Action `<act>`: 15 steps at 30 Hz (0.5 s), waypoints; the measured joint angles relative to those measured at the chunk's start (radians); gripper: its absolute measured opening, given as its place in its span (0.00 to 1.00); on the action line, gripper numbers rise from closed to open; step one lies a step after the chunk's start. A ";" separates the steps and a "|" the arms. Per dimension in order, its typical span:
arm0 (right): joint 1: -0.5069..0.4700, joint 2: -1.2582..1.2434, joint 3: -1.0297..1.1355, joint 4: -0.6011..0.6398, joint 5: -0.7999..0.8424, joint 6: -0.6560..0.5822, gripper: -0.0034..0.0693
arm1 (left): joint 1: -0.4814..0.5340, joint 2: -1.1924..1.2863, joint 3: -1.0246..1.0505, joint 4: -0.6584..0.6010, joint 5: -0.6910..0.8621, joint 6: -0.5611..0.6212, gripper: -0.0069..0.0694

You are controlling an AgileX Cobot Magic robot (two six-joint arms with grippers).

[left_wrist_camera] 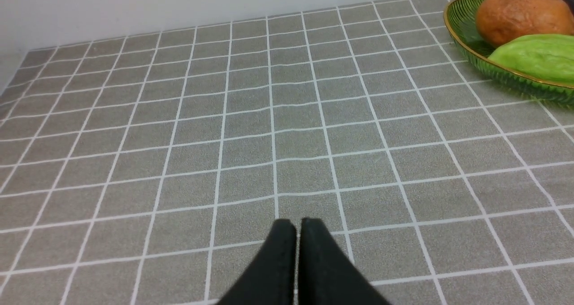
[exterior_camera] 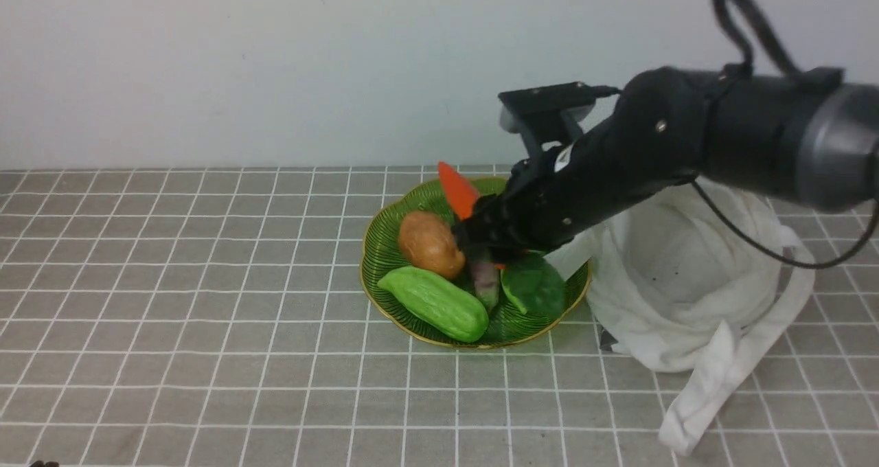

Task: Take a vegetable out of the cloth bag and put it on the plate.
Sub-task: Use the right arm to put the carrot into the empty plate on the left

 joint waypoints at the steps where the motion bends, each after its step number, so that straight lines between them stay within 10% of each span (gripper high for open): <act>1: 0.000 0.017 0.000 -0.004 -0.040 0.014 0.47 | 0.000 0.000 0.000 0.000 0.000 0.000 0.08; 7: -0.004 0.098 0.000 -0.016 -0.172 0.051 0.52 | 0.000 0.000 0.000 0.000 0.000 0.000 0.08; 15: -0.011 0.102 -0.005 -0.013 -0.203 0.056 0.89 | 0.000 0.000 0.000 0.000 0.000 0.000 0.08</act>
